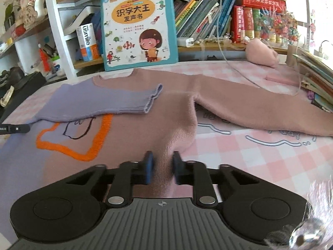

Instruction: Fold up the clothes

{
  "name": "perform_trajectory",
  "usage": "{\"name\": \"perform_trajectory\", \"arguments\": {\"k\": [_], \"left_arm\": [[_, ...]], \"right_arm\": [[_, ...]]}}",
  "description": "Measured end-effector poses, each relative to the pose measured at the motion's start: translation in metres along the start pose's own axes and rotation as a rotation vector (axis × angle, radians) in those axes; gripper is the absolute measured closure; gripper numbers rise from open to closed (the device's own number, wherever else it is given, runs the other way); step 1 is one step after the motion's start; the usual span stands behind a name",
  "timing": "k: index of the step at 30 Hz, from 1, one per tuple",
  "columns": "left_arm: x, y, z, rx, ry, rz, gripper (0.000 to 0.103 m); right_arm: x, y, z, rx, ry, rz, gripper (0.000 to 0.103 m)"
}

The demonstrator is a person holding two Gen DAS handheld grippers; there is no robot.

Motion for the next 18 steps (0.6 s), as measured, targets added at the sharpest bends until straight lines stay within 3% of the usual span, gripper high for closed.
{"name": "perform_trajectory", "arguments": {"k": [5,18], "left_arm": [[0.023,-0.002,0.011,-0.003,0.010,0.078,0.098],[0.053,-0.002,0.009,-0.014,-0.040,0.106,0.097]], "right_arm": [[0.013,-0.003,-0.008,0.009,-0.019,0.023,0.090],[0.040,-0.015,-0.032,0.012,-0.036,0.083,0.091]]}}
Point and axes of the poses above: each gripper's, at about its wrist camera, not at the fingertips, and z roughly against the way its jaws point, x to its left, y to its underside, the point moved 6 cm from there along -z, roughly the way its jaws point, and after that the axes turned 6 degrees about -y, right-handed, at the moved point
